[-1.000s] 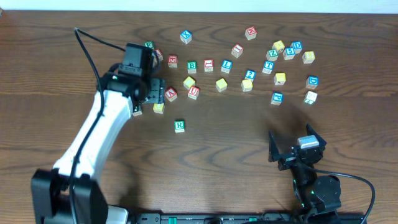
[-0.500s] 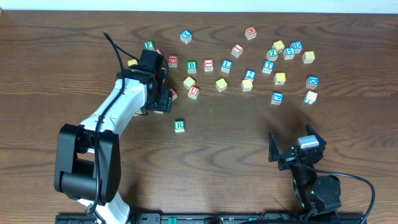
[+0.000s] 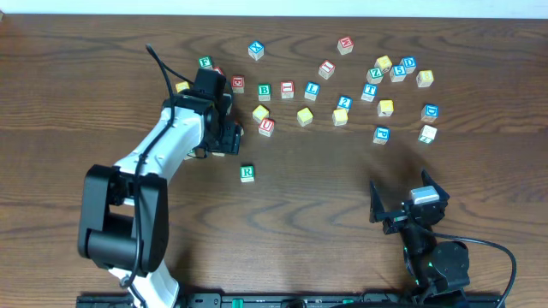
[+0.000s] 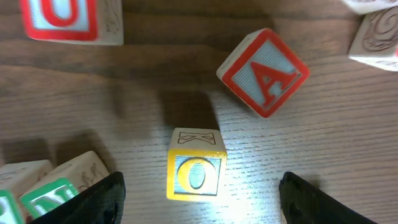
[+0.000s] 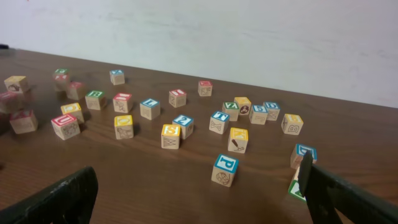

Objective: Spell out ROBOT
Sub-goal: 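Move the left gripper to the yellow O block and grasp it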

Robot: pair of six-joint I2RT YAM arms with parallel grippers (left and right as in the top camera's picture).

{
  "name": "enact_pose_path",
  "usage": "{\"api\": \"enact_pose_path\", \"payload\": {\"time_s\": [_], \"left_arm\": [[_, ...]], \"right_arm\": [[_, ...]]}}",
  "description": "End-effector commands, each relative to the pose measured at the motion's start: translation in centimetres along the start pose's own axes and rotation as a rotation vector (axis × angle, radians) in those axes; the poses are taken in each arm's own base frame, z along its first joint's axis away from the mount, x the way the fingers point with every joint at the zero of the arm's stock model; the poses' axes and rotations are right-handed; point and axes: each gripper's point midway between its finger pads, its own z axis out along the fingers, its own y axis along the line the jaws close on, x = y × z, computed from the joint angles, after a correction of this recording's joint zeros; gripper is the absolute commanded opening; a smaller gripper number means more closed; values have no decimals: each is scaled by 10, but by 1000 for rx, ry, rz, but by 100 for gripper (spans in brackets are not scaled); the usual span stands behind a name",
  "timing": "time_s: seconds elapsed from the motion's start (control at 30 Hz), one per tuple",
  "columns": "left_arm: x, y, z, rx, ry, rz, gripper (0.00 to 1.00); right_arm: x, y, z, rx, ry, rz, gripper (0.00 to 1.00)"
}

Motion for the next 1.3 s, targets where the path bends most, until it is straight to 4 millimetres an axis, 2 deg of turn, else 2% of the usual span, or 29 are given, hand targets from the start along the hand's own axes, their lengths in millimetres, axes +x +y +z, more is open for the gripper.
{"api": "enact_pose_path", "payload": {"time_s": [0.0, 0.3, 0.63, 0.77, 1.1, 1.27], "left_arm": [[9, -1, 12, 7, 39, 12, 78], [7, -1, 16, 7, 33, 13, 78], [14, 0, 21, 5, 47, 13, 77], [13, 0, 21, 6, 43, 13, 73], [13, 0, 25, 6, 45, 13, 73], [13, 0, 25, 6, 41, 13, 57]], "right_arm": [[1, 2, 0, -11, 1, 16, 99], [1, 2, 0, -11, 1, 15, 99], [1, 2, 0, -11, 1, 15, 99], [1, 2, 0, -11, 1, 15, 99], [1, 2, 0, -11, 1, 15, 99], [1, 3, 0, -12, 1, 15, 99]]}}
